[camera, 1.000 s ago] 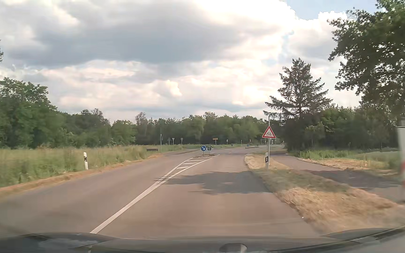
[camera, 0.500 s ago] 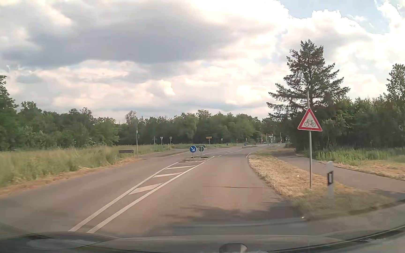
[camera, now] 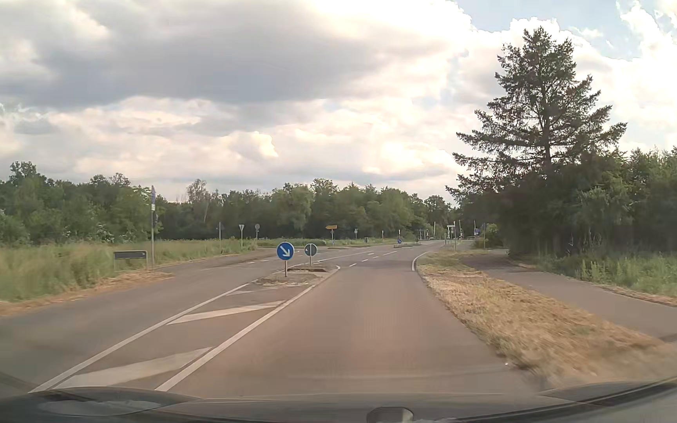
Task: Follow the waypoints while adhering to traffic rules and regulations
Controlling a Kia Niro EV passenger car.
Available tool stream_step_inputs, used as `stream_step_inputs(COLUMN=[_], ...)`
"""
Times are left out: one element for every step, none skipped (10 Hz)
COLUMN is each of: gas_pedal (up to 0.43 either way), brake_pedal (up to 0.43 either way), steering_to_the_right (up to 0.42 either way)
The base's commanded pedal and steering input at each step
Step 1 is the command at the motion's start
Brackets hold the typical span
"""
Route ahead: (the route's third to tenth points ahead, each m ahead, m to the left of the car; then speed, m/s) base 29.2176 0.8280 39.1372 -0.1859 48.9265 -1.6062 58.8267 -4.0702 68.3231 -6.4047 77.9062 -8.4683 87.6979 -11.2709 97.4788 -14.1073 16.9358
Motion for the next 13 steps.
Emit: stream_step_inputs(gas_pedal=[0.047,0.047,0.047,0.047,0.059,0.059,0.059,0.059,0.059,0.059,0.059,0.059,0.059], brake_pedal=[0.000,0.000,0.000,0.000,0.000,0.000,0.000,0.000,0.000,0.000,0.000,0.000,0.000], steering_to_the_right=[0.024,0.021,0.018,0.017,0.018,0.020,0.024,0.026,0.026,0.026,0.026,0.026,0.026])
